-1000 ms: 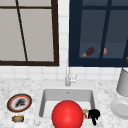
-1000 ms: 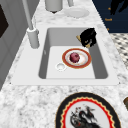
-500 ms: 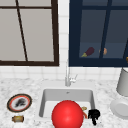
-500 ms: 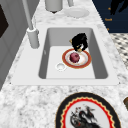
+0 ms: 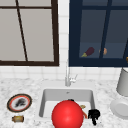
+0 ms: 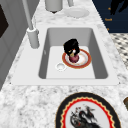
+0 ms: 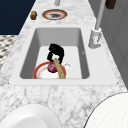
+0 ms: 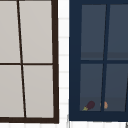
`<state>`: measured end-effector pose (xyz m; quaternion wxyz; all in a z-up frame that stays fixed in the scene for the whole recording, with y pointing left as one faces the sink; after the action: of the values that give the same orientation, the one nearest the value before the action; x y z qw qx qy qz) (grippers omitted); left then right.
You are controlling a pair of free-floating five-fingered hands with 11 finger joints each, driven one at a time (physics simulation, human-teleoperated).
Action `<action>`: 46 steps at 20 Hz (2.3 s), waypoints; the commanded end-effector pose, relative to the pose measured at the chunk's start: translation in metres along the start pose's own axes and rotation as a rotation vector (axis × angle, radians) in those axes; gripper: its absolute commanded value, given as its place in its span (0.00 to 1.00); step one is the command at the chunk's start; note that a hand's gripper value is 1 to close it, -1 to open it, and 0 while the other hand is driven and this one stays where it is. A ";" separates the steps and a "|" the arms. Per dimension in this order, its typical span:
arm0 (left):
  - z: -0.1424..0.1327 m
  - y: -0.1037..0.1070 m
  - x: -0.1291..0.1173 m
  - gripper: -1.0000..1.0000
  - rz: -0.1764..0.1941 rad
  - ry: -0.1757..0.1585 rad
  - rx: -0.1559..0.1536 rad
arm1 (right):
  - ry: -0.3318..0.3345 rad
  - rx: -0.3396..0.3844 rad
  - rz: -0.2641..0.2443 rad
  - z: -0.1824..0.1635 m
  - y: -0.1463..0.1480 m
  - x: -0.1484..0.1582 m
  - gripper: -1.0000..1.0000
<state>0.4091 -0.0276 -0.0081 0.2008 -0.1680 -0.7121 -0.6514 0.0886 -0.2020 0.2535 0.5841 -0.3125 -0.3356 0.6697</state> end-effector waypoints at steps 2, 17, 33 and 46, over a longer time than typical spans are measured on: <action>0.010 0.000 -0.023 1.00 0.050 -0.047 -0.032 | 0.000 0.000 0.000 0.000 0.000 0.000 0.50; 0.002 -0.004 0.001 1.00 -0.056 0.025 -0.035 | 0.000 0.000 0.000 0.000 0.000 0.000 0.50; -0.020 -0.009 0.036 0.00 -0.102 0.058 0.025 | 0.000 0.000 0.000 0.000 0.000 0.000 0.50; -0.056 0.001 0.062 0.00 -0.053 0.053 -0.046 | 0.000 0.000 0.000 0.000 0.000 0.000 0.50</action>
<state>0.3697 -0.0677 0.0237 0.1997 -0.1373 -0.7107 -0.6604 0.0886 -0.2020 0.2535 0.5841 -0.3125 -0.3356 0.6697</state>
